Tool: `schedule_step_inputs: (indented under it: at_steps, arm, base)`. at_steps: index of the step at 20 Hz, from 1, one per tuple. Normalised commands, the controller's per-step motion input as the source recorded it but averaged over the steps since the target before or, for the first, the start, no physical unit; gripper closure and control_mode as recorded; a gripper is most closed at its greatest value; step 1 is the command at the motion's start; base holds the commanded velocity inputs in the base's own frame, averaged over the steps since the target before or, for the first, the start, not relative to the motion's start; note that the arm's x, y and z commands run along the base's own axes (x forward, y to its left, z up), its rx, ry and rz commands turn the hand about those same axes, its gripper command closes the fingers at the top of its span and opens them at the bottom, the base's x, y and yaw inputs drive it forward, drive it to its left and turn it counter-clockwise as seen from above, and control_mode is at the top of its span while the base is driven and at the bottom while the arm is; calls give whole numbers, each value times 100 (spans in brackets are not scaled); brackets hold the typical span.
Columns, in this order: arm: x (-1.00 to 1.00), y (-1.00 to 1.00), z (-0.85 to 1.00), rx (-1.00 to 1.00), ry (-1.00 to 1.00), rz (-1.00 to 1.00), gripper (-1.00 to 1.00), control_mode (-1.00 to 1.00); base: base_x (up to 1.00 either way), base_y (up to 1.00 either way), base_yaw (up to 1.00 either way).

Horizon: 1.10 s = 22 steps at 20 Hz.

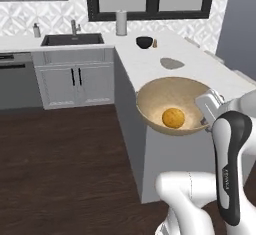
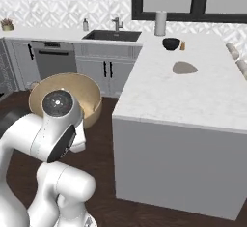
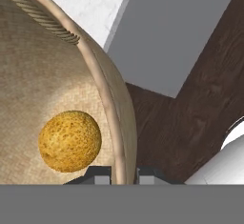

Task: Open the cabinet, pick up the bread from the cabinet and place it in the basket. Then move the basket to the dining counter.

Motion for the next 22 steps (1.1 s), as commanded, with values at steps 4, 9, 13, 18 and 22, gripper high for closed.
schedule_step_inputs:
  at_steps: [4,9,13,18,22]
  arm:
    - [0,0,0,0,0,0,100,100]
    - [0,0,0,0,0,0,100,100]
    - [50,-49,-10,7,1,0,100,-100]
    - [100,-92,-30,13,5,0,100,-100]
    - [100,-47,-54,4,9,0,100,-100]
  base:
    - [53,-100,19]
    - [33,-100,7]
    - [47,-45,0]
    - [0,0,0]
    - [0,0,0]
